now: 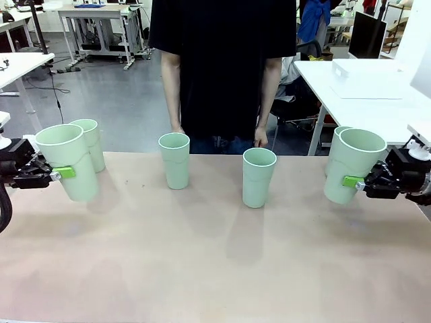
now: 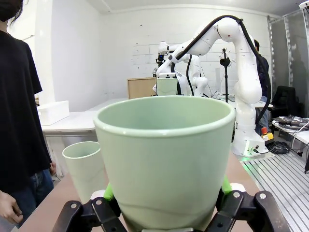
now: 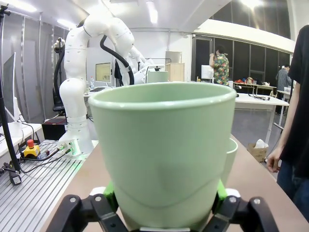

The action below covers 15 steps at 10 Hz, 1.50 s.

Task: Stack the cups and store them in the basket.
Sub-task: Place the stack of Reusable plastic cups into the Pantry Basket.

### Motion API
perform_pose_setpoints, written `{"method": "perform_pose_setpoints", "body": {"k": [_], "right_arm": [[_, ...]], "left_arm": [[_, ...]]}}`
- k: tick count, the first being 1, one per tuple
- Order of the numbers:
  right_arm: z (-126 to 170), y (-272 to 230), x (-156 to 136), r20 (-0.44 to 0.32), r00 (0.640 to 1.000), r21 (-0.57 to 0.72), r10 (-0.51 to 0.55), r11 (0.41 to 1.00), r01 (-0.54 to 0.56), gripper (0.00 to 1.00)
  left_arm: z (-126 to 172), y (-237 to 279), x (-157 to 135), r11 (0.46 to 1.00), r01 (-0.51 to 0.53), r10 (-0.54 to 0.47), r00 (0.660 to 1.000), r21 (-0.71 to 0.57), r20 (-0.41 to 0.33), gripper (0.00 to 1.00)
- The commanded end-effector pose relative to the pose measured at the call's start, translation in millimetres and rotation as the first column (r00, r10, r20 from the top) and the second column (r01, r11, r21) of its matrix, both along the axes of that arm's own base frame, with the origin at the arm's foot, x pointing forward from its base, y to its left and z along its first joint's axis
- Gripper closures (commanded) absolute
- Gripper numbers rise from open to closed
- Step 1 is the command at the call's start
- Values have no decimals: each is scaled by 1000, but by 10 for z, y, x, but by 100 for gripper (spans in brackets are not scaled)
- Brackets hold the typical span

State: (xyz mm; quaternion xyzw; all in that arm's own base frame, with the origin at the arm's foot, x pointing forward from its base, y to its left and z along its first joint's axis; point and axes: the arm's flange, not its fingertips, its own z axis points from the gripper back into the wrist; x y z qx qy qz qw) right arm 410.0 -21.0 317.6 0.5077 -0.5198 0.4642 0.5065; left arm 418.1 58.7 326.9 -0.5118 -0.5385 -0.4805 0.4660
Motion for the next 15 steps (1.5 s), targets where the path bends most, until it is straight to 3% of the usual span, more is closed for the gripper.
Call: {"method": "perform_pose_setpoints", "body": {"k": [1, 15], "right_arm": [[12, -4, 2, 16, 1000, -1, -4, 1000, 4, 15], [12, -4, 2, 16, 1000, -1, -4, 1000, 4, 15]], "left_arm": [[26, 2, -4, 1000, 2, -2, 1000, 3, 6, 13], [26, 2, -4, 1000, 2, -2, 1000, 3, 6, 13]]}}
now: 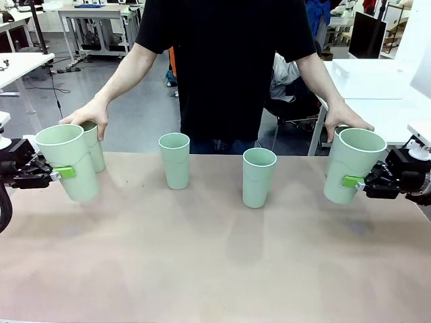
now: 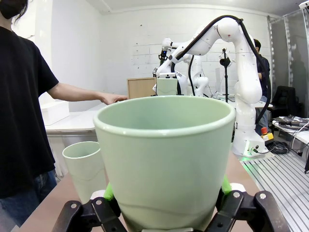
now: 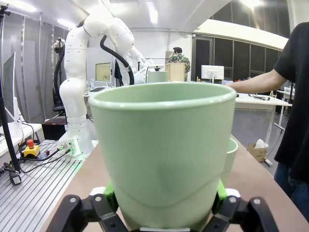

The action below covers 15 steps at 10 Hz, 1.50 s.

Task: Stack the cups and store them in the basket.
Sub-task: Place the stack of Reusable plastic cups into the Pantry Basket.

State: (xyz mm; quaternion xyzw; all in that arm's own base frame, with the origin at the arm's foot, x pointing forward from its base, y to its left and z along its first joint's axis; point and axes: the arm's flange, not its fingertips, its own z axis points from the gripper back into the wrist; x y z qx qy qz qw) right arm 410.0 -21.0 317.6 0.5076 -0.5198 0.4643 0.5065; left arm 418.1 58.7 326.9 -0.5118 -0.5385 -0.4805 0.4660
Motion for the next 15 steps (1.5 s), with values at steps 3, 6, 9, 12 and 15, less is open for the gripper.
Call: {"method": "perform_pose_setpoints", "body": {"k": [3, 6, 9, 12, 15], "right_arm": [[12, -4, 2, 16, 1000, -1, -4, 1000, 4, 15], [12, -4, 2, 16, 1000, -1, -4, 1000, 4, 15], [12, -4, 2, 16, 1000, -1, -4, 1000, 4, 15], [12, -4, 2, 16, 1000, -1, -4, 1000, 4, 15], [12, -4, 2, 16, 1000, -1, -4, 1000, 4, 15]], "left_arm": [[26, 2, -4, 1000, 2, -2, 1000, 3, 6, 13], [26, 2, -4, 1000, 2, -2, 1000, 3, 6, 13], [26, 2, -4, 1000, 2, -2, 1000, 3, 6, 13], [26, 2, -4, 1000, 2, -2, 1000, 3, 6, 13], [26, 2, -4, 1000, 2, -2, 1000, 3, 6, 13]]}}
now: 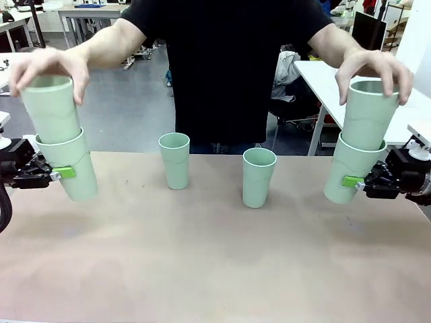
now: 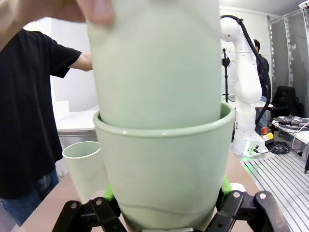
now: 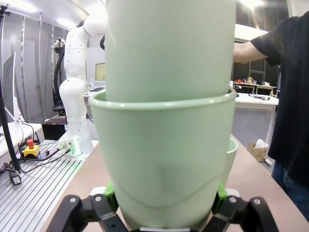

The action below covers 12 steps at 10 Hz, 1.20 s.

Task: Stack the cups and store them in the basket.
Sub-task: Place the stack of Reusable plastic cups into the Pantry Basket.

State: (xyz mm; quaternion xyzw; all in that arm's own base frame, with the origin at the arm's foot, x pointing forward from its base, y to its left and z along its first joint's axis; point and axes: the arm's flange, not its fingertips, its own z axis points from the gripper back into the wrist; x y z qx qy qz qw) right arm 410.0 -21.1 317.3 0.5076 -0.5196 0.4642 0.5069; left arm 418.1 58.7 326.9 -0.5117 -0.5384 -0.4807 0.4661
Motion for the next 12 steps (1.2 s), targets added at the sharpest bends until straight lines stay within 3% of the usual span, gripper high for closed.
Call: {"method": "perform_pose_setpoints", "body": {"k": [1, 12], "right_arm": [[15, -4, 2, 17, 1000, -1, -4, 1000, 4, 15], [15, -4, 2, 17, 1000, -1, -4, 1000, 4, 15]], "left_arm": [[26, 2, -4, 1000, 1, -1, 1000, 3, 6, 13], [26, 2, -4, 1000, 1, -1, 1000, 3, 6, 13]]}}
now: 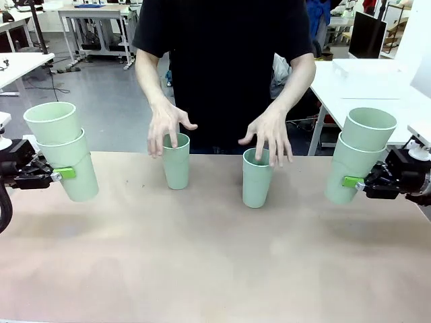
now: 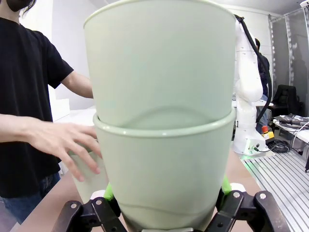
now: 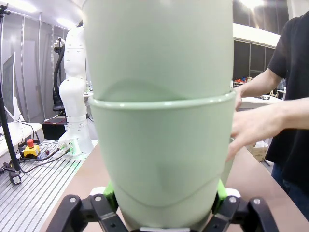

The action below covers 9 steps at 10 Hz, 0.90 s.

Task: Stack the cups and store them in the basket.
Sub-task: Place the stack of Reusable plastic cups into the Pantry Basket.

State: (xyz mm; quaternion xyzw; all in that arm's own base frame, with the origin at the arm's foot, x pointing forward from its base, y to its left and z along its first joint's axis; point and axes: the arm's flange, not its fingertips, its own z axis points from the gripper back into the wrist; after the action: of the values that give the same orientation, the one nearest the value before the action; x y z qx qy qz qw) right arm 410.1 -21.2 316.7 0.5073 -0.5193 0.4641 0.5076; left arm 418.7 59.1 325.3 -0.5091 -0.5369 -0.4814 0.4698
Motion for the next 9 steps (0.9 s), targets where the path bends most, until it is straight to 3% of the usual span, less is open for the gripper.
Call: {"method": "perform_pose_setpoints", "body": {"k": [1, 9], "right_arm": [[22, -3, 1, 17, 1000, 0, -3, 1000, 3, 15], [22, -3, 1, 17, 1000, 0, -3, 1000, 3, 15]], "left_arm": [[42, -1, -11, 1000, 6, -6, 1000, -6, 8, 13], [42, -1, -11, 1000, 6, -6, 1000, -6, 8, 13]]}}
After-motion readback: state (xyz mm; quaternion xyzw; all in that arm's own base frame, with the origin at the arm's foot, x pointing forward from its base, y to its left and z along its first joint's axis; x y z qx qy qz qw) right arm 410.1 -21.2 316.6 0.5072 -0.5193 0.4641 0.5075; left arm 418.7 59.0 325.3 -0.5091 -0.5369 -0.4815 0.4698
